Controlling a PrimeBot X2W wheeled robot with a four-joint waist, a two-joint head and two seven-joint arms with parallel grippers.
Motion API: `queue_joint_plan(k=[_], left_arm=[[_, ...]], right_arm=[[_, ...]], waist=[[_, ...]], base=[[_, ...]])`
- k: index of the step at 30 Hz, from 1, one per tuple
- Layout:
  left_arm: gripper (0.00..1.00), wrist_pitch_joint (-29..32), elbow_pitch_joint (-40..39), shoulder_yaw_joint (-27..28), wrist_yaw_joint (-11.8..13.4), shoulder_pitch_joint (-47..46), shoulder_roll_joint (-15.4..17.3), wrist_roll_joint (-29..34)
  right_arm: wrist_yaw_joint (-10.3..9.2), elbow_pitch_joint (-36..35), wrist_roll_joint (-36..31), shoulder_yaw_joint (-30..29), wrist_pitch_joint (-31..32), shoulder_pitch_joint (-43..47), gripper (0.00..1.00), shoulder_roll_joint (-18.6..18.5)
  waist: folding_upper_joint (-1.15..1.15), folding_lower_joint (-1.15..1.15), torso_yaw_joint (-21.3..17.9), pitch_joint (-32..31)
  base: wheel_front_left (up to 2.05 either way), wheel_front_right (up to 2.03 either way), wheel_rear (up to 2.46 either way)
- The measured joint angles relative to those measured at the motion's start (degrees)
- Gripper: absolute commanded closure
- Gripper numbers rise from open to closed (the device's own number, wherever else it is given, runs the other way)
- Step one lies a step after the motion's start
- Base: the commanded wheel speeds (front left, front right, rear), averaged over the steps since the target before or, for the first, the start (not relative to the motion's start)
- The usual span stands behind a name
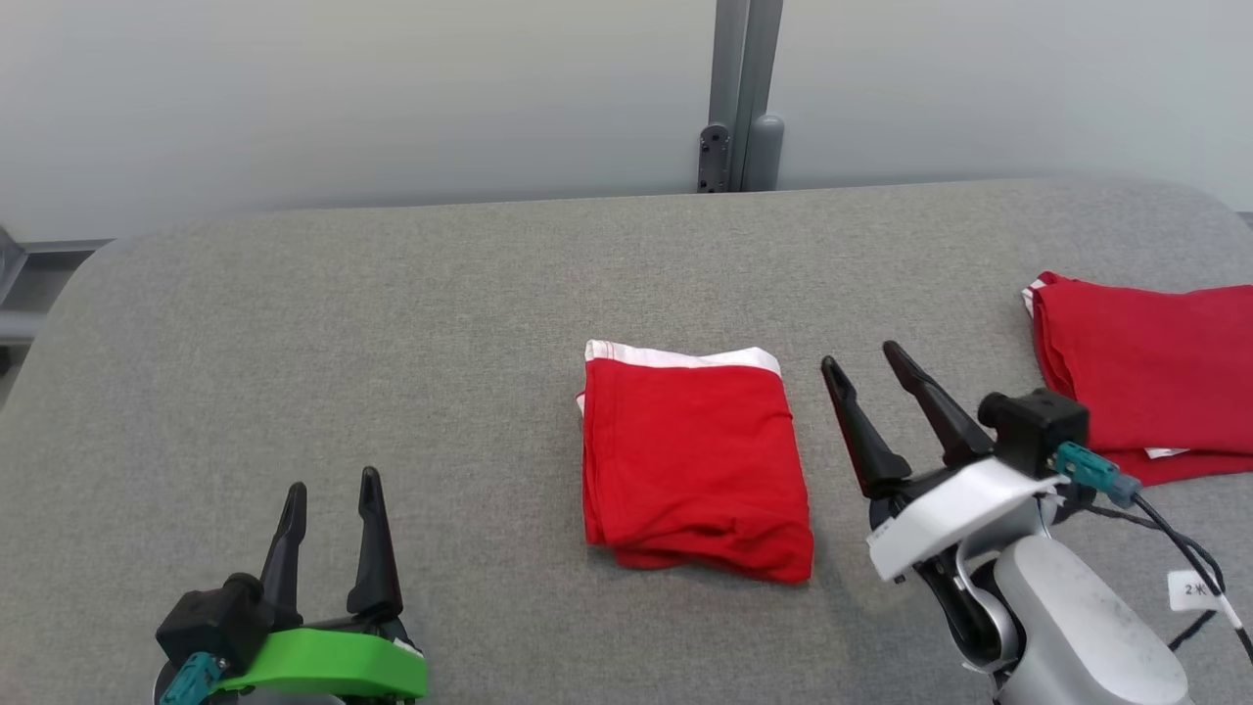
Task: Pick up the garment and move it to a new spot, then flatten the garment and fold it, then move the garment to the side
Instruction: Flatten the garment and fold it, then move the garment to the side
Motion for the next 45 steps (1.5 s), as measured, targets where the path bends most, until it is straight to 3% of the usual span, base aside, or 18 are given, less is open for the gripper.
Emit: queue_joint_plan(k=[5,11,26,45], left_arm=[[0.0,0.0,0.12,0.04,0.0,0.99,0.01,1.12],[0.0,0.0,-0.48,0.45,0.02,3.07,-0.29,1.69],[0.0,0.0,-1.57,-0.01,0.35,4.7,-0.68,4.12],[0.0,0.0,-1.34,-0.56,0.02,4.24,-0.78,4.91]], right_arm=[[0.0,-3.67,-6.83,-8.56,0.0,6.22,0.0,3.91],[0.0,-5.89,-10.57,-12.5,0.0,10.33,0.0,7.26],[0.0,-4.63,-16.01,-16.11,0.0,11.42,0.0,9.13],[0.0,-2.22,-16.9,-17.31,1.6,10.97,0.0,9.64]], waist=[[0.0,0.0,-1.16,-0.89],[0.0,0.0,-2.08,-1.42],[0.0,0.0,-1.78,-1.18],[0.0,0.0,-1.19,-0.14]], base=[[0.0,0.0,0.0],[0.0,0.0,0.0],[0.0,0.0,0.0],[0.0,0.0,0.0]])
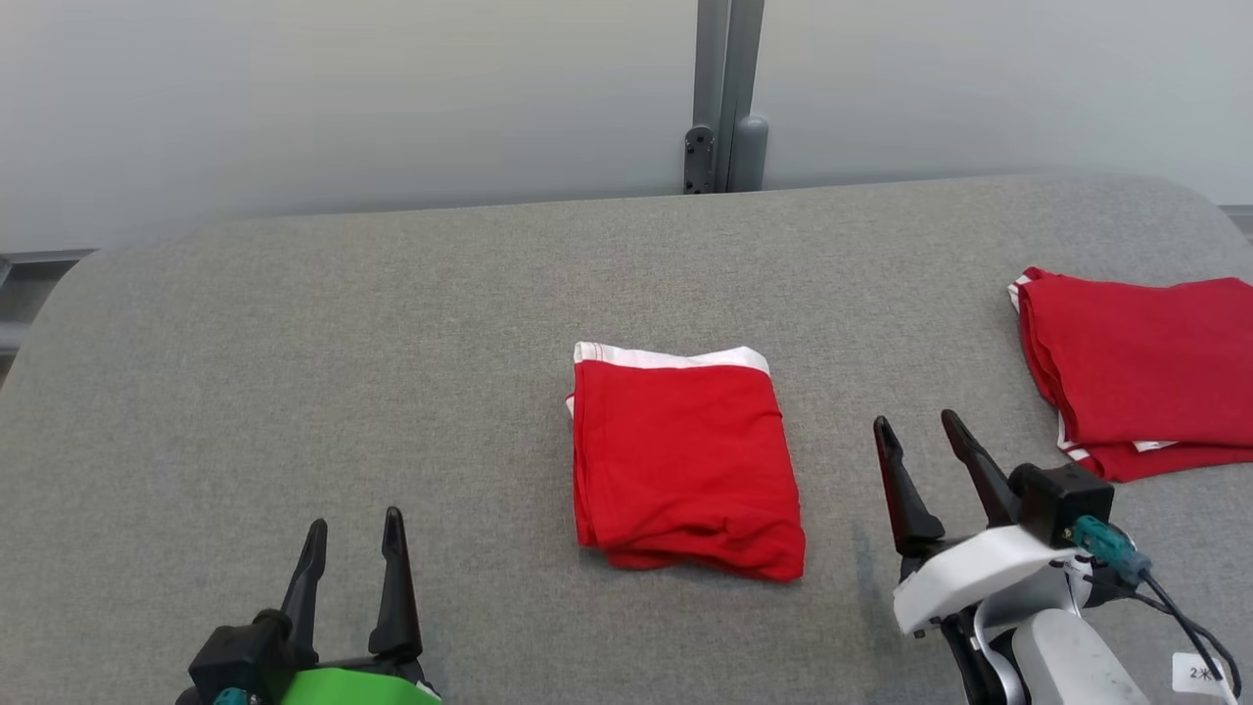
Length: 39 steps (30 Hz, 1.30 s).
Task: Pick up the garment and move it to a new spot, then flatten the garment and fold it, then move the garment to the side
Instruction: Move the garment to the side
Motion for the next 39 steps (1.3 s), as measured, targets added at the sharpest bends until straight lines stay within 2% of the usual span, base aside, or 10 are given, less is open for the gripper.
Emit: queue_joint_plan(k=[7,16,23,24,25,26,27,28,29,39], left_arm=[[0.0,0.0,0.01,-1.2,-0.05,-2.4,-0.03,-0.16],[0.0,0.0,-0.15,-2.45,0.99,-5.11,-0.05,-1.69],[0.0,0.0,-0.34,-2.65,1.35,-5.91,-0.05,-2.16],[0.0,0.0,-0.38,-2.58,1.48,-5.98,-0.04,-2.16],[0.0,0.0,-0.43,-2.56,1.51,-6.04,-0.04,-2.16],[0.0,0.0,-0.49,-2.52,1.52,-6.07,-0.05,-2.16],[0.0,0.0,-0.55,-2.54,1.52,-6.09,-0.04,-2.16],[0.0,0.0,-0.59,-2.55,1.52,-6.13,-0.04,-2.16],[0.0,0.0,-0.65,-2.52,1.52,-6.22,-0.05,-2.15],[0.0,0.0,-0.89,-1.92,1.13,-7.03,-0.05,0.67]], right_arm=[[0.0,4.79,4.03,0.71,10.43,-6.01,0.0,-2.64],[0.0,10.74,14.57,8.79,22.57,-13.98,0.0,-7.3],[0.0,12.28,22.06,14.55,27.35,-16.53,0.0,-9.56],[0.0,12.65,23.06,15.21,27.86,-17.01,0.31,-9.76],[0.0,12.9,23.77,15.84,28.27,-17.42,0.53,-9.88],[0.0,13.15,24.42,16.44,28.52,-17.83,0.53,-9.89],[0.0,13.47,25.14,17.05,28.6,-18.28,0.69,-9.85],[0.0,13.8,26.02,17.62,28.59,-18.7,0.8,-9.84],[0.0,14.13,26.55,18.24,28.52,-19.09,1.0,-9.89],[0.0,13.43,28.37,23.7,21.23,-23.84,1.0,-12.83]], waist=[[0.0,0.0,0.96,2.57],[0.0,0.0,4.03,7.17],[0.0,0.0,6.21,9.8],[0.0,0.0,6.36,10.1],[0.0,0.0,6.42,10.32],[0.0,0.0,6.42,10.5],[0.0,0.0,6.34,10.64],[0.0,0.0,6.17,10.75],[0.0,0.0,5.98,10.84],[0.0,0.0,2.05,11.86]], base=[[0.0,0.0,0.0],[0.0,0.0,0.0],[0.0,0.0,0.0],[0.0,0.0,0.0],[0.0,0.0,0.0],[0.0,0.0,0.0],[0.0,0.0,0.0],[0.0,0.0,0.0],[0.0,0.0,0.0],[0.0,0.0,0.0]])
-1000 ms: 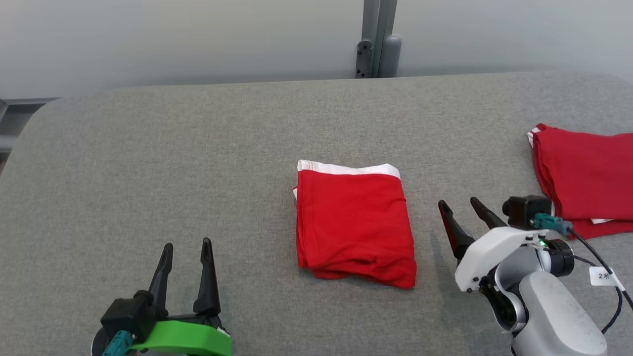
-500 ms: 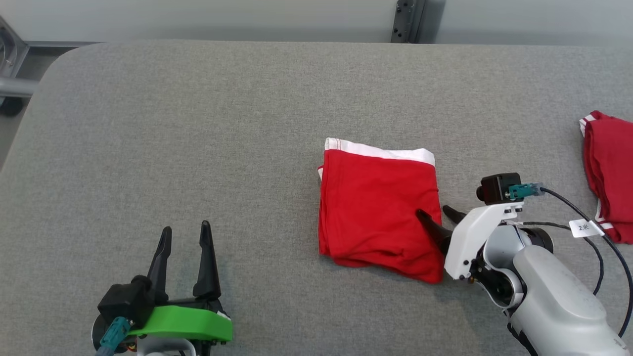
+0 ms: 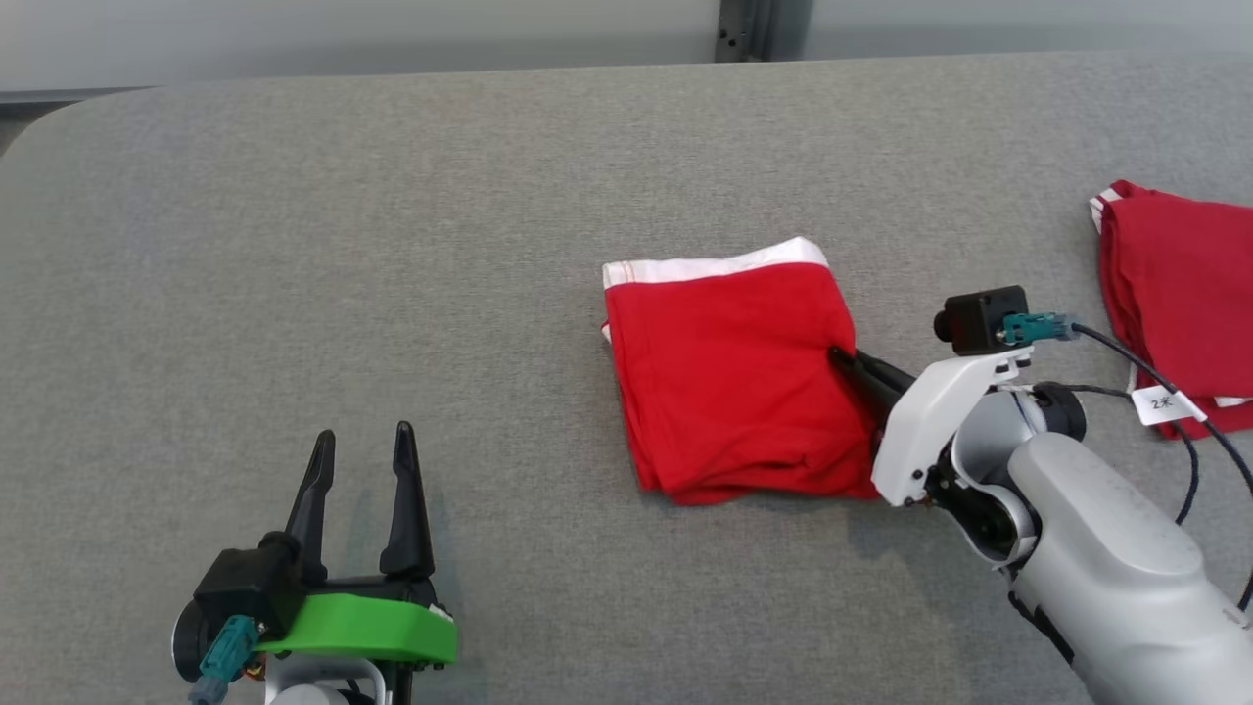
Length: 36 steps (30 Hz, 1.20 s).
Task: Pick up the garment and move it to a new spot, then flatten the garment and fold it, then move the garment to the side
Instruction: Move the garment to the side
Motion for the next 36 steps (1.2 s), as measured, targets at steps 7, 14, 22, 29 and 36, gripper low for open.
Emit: queue_joint_plan(k=[7,14,22,29,36], left_arm=[[0.0,0.0,0.52,-0.35,-1.25,-0.93,0.01,2.53],[0.0,0.0,1.63,-1.18,-2.25,-2.4,0.94,4.57],[0.0,0.53,2.3,-2.48,-2.63,-3.79,1.63,5.16],[0.0,0.74,2.54,-3.16,-2.61,-3.83,1.69,5.14],[0.0,0.59,2.19,-3.7,-2.38,-4.02,1.53,4.7]], right_arm=[[0.0,-0.43,0.41,1.78,-1.98,-1.58,1.0,-5.0],[0.0,-0.3,1.36,2.37,-3.77,-3.02,1.0,-5.41],[0.0,0.94,1.59,3.42,-5.42,-4.63,1.0,-4.74],[0.0,2.54,0.76,4.01,-5.56,-7.65,1.0,-6.7],[0.0,4.01,-1.42,3.91,-2.77,-12.68,1.0,-11.52]], waist=[[0.0,0.0,-5.7,0.28],[0.0,0.0,-14.03,0.97],[0.0,0.0,-21.0,2.41],[0.0,0.0,-21.2,3.16],[0.0,0.0,-17.75,3.04]], base=[[0.0,0.0,0.0],[0.0,0.0,0.0],[0.0,0.0,0.0],[0.0,0.0,0.0],[0.0,0.0,0.0]])
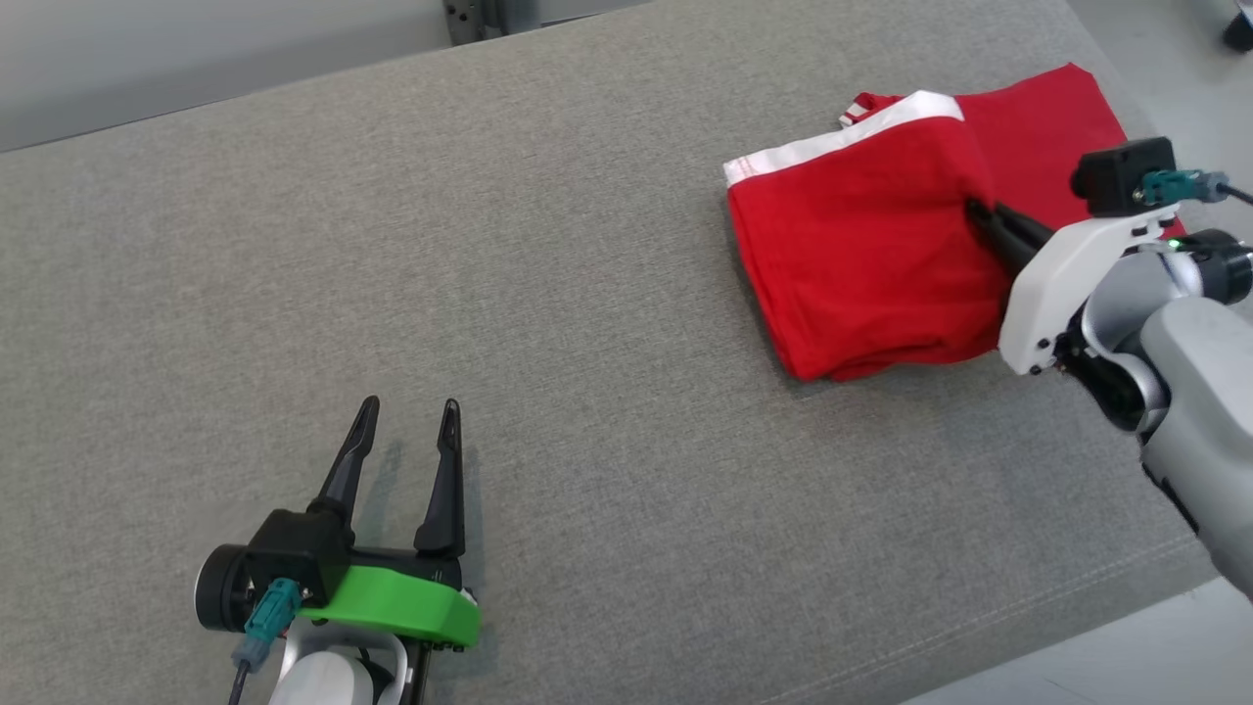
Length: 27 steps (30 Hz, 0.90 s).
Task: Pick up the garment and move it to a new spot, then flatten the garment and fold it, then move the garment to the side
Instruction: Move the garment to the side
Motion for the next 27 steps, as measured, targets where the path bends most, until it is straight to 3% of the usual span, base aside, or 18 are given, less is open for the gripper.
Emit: queue_joint_plan(k=[20,27], left_arm=[[0.0,-0.26,-1.92,-3.18,-0.23,-1.02,-0.56,-0.13],[0.0,-0.19,-3.12,-4.65,-0.23,-1.52,-0.66,0.1]], right_arm=[[0.02,4.59,-3.61,0.46,9.39,-6.86,1.0,-15.14],[0.04,10.38,-5.42,-1.38,8.91,-7.93,1.0,-17.17]], waist=[[0.0,0.0,9.44,2.51],[0.0,0.0,11.27,4.29]], base=[[0.0,0.0,0.0],[0.0,0.0,0.0]])
